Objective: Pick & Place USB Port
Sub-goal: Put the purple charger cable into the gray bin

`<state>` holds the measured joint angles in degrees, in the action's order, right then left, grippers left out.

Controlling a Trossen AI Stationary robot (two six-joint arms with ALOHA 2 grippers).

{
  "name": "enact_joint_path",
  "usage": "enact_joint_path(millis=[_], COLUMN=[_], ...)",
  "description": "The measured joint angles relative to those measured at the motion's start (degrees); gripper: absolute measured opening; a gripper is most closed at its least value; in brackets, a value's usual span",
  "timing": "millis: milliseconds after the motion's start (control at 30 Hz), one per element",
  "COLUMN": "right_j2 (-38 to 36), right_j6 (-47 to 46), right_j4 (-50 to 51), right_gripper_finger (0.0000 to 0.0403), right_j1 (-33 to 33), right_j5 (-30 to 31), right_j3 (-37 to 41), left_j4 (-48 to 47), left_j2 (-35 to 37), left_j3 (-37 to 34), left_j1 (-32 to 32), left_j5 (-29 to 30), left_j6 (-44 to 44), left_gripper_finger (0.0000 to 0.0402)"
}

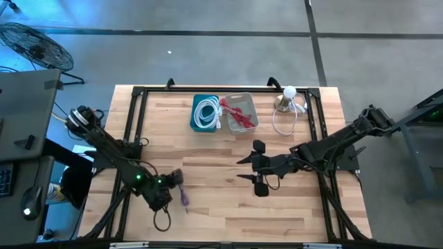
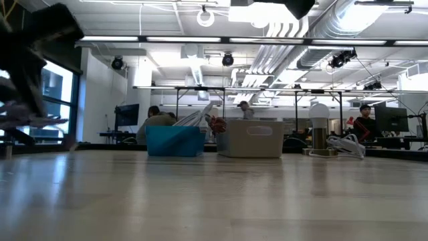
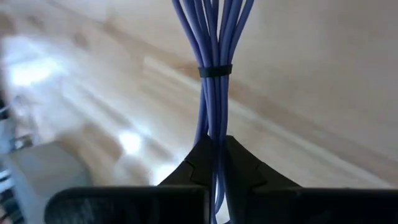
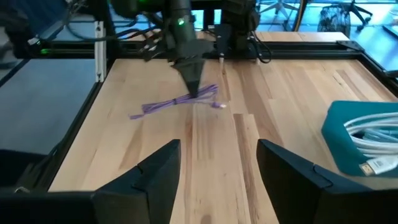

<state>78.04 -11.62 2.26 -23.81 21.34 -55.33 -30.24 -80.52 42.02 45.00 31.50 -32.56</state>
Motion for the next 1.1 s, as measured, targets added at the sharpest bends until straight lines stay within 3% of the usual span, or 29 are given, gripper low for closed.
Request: enact_joint_path(millis=[200,367,600,800,967,1100], right_j2=[0.00,0.00,0.00,0.00,0.00,0.00], right_j6=[4.41,9.02,16.42,25.89,29.62,30.11], right_j4=[-0.02,-0.66,-1.34,-1.81,-1.67,-1.47], right_gripper_finger=[0.0204,0.0204,0.0204,0.0204,0.0204,0.0204], right_j1=[-1.74,-2.27,-2.16,-2.10,-2.03,-1.81], right_j5=[0.20,-1.38,-4.98,-1.73,7.20,10.78], right_j3=[0.00,-0.03,-0.04,-0.04,-0.04,-0.04], left_j4=[0.90,7.04,15.31,16.70,17.19,19.00], left_j2=[6.48,13.28,19.74,21.42,23.75,24.44], left_j3=[1.24,1.51,1.53,1.52,1.51,1.47], left_j1=[-0.03,-0.03,-0.03,-0.72,-6.29,-13.48], left_j5=[11.58,18.57,22.86,29.15,26.53,17.05], left_j6=[1.69,1.53,0.89,0.71,0.95,-0.65], left_gripper_finger=[0.0007,0.0007,0.0007,0.0007,0.0007,0.0007])
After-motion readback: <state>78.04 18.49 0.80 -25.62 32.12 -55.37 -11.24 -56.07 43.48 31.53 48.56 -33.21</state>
